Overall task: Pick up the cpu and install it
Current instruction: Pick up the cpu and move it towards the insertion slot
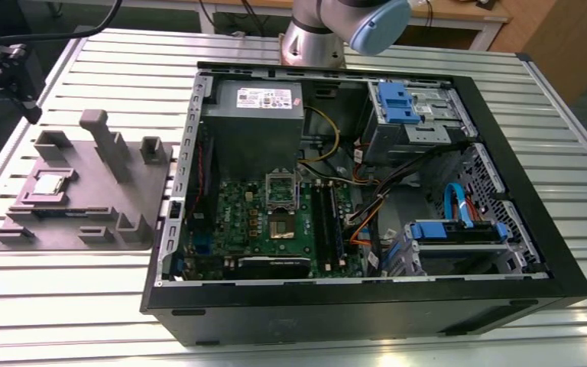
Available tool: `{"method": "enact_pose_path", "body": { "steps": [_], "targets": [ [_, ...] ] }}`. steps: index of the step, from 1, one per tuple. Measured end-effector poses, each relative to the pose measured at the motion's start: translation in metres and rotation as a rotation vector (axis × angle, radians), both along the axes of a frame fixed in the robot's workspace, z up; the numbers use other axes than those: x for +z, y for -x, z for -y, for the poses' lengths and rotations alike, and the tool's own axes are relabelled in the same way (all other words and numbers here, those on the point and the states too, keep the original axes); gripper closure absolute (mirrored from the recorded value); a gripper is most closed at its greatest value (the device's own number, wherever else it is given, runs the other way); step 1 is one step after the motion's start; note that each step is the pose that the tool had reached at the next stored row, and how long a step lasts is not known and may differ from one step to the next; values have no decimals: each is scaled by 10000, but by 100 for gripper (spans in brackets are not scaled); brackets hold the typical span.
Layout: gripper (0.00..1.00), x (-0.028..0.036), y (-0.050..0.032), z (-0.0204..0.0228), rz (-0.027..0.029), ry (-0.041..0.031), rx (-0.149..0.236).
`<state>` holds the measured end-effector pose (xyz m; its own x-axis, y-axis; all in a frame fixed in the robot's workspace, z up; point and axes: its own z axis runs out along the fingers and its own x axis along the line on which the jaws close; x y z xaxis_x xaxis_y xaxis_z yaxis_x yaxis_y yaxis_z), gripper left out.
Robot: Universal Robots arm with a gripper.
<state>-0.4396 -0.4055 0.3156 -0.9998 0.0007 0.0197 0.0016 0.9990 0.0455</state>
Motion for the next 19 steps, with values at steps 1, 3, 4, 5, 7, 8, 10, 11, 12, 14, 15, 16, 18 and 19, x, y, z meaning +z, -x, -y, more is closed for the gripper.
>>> {"method": "enact_pose_path", "body": {
  "steps": [1,3,4,5,7,8,10,11,12,14,15,16,18,19],
  "targets": [
    [33,-17,0,8,0,0,1],
    [33,-55,1,13,2,-1,18],
    [33,-73,2,14,1,-1,40],
    [33,-91,3,14,1,0,63],
    [33,-127,14,16,-1,1,107],
    [33,-144,28,17,-1,1,135],
    [33,-181,60,18,0,0,179],
    [33,-199,75,18,0,1,196],
    [33,-218,87,19,2,0,216],
    [33,-254,95,27,1,0,291],
    [33,-271,98,33,0,-1,307],
    [33,-290,99,39,1,-5,309],
    [33,-327,100,50,1,-12,309],
    [33,-345,100,53,1,-13,308]
  ]
}}
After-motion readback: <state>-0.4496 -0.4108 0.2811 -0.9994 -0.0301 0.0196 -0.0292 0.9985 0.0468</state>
